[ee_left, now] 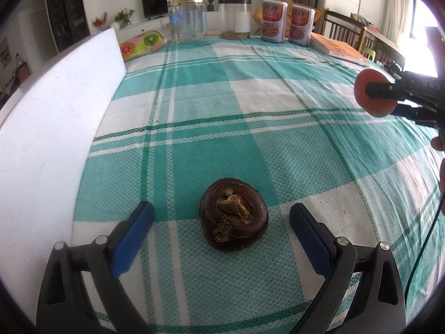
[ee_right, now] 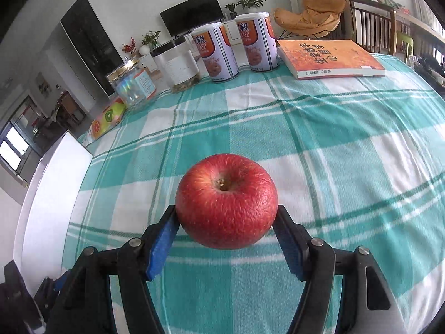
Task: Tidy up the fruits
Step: 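Grasp the red apple with the right gripper while the left gripper closes on the passion fruit, then carry the passion fruit and apple into the white box and open both grippers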
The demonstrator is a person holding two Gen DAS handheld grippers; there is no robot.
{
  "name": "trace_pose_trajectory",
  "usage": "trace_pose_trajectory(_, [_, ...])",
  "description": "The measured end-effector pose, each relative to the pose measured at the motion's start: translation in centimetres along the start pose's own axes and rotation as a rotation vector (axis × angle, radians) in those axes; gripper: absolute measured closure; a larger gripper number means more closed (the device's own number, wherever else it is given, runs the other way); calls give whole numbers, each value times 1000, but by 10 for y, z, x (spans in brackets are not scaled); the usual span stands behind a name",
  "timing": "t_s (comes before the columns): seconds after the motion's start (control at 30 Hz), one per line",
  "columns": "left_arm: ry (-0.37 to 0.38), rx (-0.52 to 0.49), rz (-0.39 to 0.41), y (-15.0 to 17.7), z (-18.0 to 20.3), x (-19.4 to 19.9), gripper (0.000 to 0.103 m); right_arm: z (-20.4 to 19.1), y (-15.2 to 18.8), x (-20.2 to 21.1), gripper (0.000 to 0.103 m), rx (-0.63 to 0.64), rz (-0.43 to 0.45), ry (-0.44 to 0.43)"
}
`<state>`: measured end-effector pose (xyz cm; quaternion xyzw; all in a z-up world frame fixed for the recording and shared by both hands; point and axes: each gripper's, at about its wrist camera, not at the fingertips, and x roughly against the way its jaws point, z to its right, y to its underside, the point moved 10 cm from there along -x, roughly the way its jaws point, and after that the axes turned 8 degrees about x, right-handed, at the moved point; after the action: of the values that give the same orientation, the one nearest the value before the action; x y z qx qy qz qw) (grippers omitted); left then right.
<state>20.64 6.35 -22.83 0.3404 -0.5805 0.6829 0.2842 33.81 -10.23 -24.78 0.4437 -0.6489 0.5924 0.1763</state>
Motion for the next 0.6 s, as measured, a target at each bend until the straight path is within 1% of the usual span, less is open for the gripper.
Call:
trace_pose_trajectory(0.07, [82,19,0,0,0,6,5,-13,33,23,35,-41,1,-43])
trace_pose_trajectory(0.13, [171,70,-9,1,-1,13,6,-26,62,43,35,-63,3,-78])
trace_pose_trajectory(0.17, [205,88,-12,2,0,16,6,-31,74,50,35,-63,4,-82])
trace_pose_trajectory(0.2, [222,90,-20,3,2,17,6,-36,85,57,35,-60,7,-83])
trace_pose_trajectory(0.23, [215,75,-27,4,5,17,7,-39,93,63,35,-60,14,-82])
trace_pose_trajectory(0.3, [173,16,-34,7,13,15,8,-43,106,74,35,-73,33,-80])
trace_pose_trajectory(0.33, [157,-8,-33,9,17,14,13,-42,111,79,35,-89,40,-82])
trace_pose_trajectory(0.37, [126,-28,-25,9,18,13,18,-41,114,81,35,-104,44,-82])
trace_pose_trajectory(0.4, [84,-49,-2,6,17,11,26,-39,116,84,35,-112,46,-78])
trace_pose_trajectory(0.47, [31,-59,28,1,12,8,39,-35,118,90,35,-102,52,-54])
trace_pose_trajectory(0.5, [30,-43,33,-3,8,8,55,-34,119,94,35,-89,54,-43])
trace_pose_trajectory(0.53, [38,-26,23,-4,5,9,59,-35,120,97,35,-81,55,-36])
trace_pose_trajectory(0.6, [97,32,-22,-3,2,18,59,-37,123,105,35,-79,57,-41])
